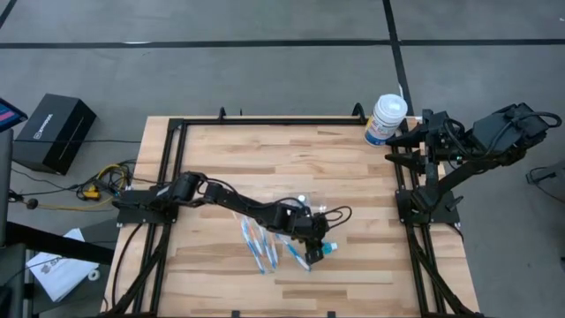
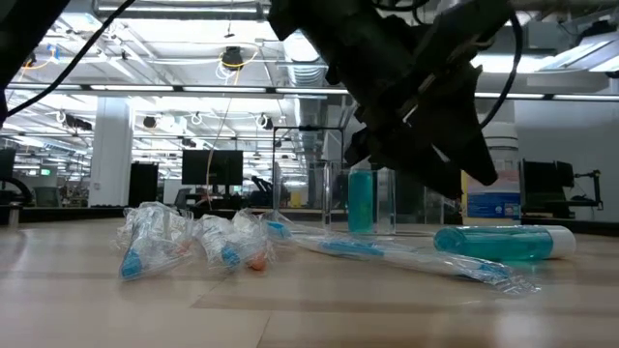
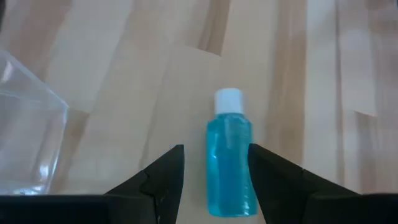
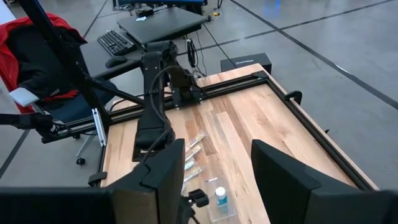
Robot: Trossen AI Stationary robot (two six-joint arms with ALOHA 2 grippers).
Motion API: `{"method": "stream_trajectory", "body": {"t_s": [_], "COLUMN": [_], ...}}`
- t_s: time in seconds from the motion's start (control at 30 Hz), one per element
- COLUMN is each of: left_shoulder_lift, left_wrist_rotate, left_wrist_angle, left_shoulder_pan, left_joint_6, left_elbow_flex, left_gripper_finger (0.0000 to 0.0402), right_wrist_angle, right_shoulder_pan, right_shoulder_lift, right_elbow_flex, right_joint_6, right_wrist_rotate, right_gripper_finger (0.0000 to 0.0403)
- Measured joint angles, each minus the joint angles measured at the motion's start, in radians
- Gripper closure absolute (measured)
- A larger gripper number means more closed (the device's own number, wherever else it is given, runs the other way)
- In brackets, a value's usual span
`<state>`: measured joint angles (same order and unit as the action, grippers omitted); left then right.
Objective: Pick & Place toothbrushing station
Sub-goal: Adjust the transparent organizer
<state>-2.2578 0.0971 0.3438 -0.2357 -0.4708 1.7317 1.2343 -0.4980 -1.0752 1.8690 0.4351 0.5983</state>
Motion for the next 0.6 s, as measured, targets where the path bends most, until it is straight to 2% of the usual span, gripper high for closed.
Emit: {"method": "stream_trajectory", "body": {"t_s": [0.6], "left_shoulder_lift": [0.0], "left_wrist_rotate": [-0.001], "left_wrist_angle": [0.031], "left_shoulder_pan": [0.052], "left_joint_6": [0.045], "left_elbow_flex": [0.0], "left_gripper_finger": [0.0229], "right_wrist_angle": [0.008], "right_shoulder_pan": [0.0], "right_shoulder_lift": [0.0], "right_elbow_flex": [0.0], "right_joint_6": [0.002], "right_wrist_rotate": [-0.001], "right_gripper_finger": [0.0228]}}
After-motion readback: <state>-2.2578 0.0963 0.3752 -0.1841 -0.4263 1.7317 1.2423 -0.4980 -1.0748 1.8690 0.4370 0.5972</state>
